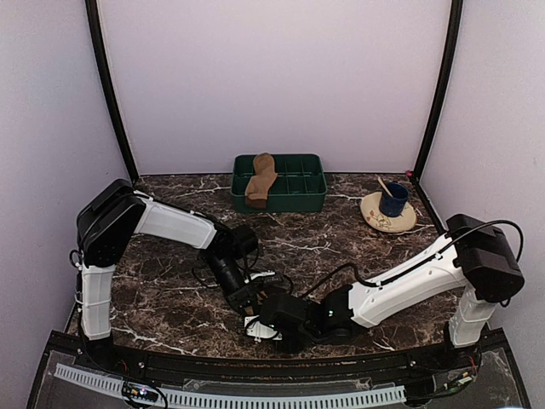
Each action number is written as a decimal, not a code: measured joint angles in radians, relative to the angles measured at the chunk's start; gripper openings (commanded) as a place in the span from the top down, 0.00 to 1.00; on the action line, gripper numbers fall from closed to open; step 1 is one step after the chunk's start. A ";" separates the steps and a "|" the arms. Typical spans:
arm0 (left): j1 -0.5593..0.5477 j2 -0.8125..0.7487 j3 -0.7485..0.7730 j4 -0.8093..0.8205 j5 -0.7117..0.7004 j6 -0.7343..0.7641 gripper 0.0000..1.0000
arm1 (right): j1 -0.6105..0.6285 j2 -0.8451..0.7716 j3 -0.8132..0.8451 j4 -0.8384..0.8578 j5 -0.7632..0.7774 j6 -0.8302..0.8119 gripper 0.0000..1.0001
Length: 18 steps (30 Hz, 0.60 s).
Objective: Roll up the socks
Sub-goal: Place the sock at the center of the board.
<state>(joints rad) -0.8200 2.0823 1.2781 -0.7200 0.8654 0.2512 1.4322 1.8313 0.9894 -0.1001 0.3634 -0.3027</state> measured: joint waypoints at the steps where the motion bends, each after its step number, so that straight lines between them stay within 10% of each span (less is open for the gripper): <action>1: 0.000 0.001 0.001 -0.001 0.001 0.000 1.00 | 0.000 0.002 0.000 0.001 0.001 -0.004 0.68; 18: 0.006 0.014 0.012 -0.017 0.017 0.005 1.00 | 0.000 0.039 0.044 0.003 0.025 -0.066 0.65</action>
<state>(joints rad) -0.8143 2.0964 1.2903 -0.7372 0.8825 0.2562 1.4319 1.8702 1.0332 -0.0971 0.3885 -0.3691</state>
